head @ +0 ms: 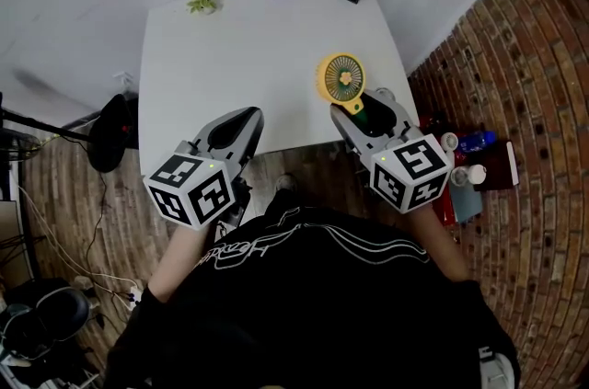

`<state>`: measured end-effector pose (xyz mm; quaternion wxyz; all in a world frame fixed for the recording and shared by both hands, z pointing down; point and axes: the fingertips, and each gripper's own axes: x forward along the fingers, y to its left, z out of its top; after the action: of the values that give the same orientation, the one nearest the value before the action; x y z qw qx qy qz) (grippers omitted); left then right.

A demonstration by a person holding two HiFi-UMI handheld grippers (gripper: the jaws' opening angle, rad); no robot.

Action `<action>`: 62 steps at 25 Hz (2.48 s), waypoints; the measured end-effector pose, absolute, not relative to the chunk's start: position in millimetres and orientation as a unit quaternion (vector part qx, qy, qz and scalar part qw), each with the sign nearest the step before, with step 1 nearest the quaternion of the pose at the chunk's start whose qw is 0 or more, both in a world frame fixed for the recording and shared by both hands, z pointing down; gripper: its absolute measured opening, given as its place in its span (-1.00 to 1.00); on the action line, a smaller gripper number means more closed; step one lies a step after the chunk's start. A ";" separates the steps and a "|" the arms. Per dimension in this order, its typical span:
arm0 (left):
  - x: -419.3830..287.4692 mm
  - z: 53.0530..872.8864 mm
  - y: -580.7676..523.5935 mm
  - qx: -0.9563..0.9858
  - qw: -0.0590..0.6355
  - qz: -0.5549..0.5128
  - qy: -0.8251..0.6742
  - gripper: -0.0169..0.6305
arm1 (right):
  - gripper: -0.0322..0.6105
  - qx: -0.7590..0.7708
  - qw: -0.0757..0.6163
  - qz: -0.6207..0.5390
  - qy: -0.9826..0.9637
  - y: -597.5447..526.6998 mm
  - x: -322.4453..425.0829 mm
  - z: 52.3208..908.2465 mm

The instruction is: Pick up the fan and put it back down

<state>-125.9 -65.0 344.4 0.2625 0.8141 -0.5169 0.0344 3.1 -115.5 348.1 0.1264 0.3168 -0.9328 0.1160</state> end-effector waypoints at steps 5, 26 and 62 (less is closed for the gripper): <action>-122.2 345.9 -64.5 0.815 0.263 0.036 -0.516 -0.84 | -0.33 0.321 0.129 0.114 -0.931 -114.3 8.7 348.8; -147.1 356.1 -111.8 0.822 0.270 0.049 -0.499 -0.84 | -0.33 0.349 0.151 0.121 -0.917 -170.2 -13.7 368.4; -236.0 408.6 -213.5 0.804 0.314 0.079 -0.499 -0.84 | -0.33 0.390 0.329 0.185 -0.840 -286.2 -57.5 562.3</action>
<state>-236.0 -213.5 408.6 0.3142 0.8036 -0.4993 0.0786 -57.5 -286.2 562.3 0.3290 0.3896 -0.8400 0.1855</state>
